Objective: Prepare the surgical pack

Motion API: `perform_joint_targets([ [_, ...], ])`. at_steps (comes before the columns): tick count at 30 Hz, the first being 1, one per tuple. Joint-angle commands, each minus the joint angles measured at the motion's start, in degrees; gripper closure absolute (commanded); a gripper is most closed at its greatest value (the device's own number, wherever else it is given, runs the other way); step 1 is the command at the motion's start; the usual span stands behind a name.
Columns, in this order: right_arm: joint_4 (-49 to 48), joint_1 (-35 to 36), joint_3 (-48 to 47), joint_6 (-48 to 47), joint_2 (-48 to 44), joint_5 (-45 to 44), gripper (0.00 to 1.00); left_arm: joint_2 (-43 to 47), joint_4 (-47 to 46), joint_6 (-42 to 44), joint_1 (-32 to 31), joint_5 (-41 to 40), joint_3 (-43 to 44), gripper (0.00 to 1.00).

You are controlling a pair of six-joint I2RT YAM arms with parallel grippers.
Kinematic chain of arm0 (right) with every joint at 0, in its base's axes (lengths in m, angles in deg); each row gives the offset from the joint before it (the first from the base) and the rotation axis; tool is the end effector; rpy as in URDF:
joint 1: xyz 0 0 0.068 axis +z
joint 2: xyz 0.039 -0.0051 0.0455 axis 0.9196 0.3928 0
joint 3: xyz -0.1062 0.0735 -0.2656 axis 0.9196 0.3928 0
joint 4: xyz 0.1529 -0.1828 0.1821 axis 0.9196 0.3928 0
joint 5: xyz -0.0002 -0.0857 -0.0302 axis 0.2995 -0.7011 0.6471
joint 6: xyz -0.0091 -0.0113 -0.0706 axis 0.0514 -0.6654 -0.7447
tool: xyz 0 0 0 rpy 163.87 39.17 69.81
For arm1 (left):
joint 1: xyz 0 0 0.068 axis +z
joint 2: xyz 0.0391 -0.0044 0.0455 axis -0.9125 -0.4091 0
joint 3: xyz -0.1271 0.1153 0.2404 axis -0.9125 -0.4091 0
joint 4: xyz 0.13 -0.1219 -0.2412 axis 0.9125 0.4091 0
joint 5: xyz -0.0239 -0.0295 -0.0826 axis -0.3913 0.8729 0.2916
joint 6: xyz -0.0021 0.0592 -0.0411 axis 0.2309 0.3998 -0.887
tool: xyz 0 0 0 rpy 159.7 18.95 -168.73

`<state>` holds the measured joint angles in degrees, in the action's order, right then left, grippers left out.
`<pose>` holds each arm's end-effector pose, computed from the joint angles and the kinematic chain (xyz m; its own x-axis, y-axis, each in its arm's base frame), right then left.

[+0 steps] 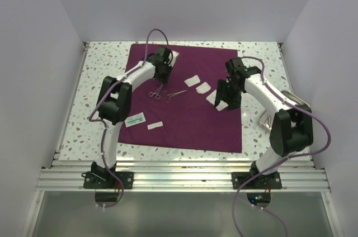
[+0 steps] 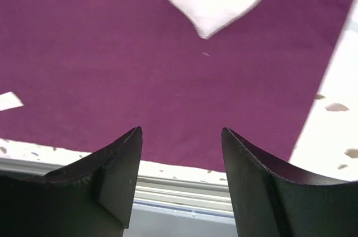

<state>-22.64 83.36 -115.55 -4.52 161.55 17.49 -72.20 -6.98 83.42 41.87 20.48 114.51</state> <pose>0.3514 0.1096 0.2348 -0.9529 0.2131 -0.2157 0.1668 0.9625 0.2141 0.5088 -0.2247 0.1560 -0.7750 0.3363 -0.5350 0.3876 0.9217 0.0179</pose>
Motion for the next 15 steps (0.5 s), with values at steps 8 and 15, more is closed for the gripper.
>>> perform_joint_targets([
  [8, -16.7, 5.1, 0.2, 6.1, 5.1, 15.2, 0.37, 7.5, 1.4, -4.6, 1.3, 9.3, -2.2, 1.0],
  [15, -33.8, 9.3, 0.3, 18.0, 12.3, 19.4, 0.3, 6.8, 2.3, -6.3, 1.6, 11.5, -2.6, 1.0],
])
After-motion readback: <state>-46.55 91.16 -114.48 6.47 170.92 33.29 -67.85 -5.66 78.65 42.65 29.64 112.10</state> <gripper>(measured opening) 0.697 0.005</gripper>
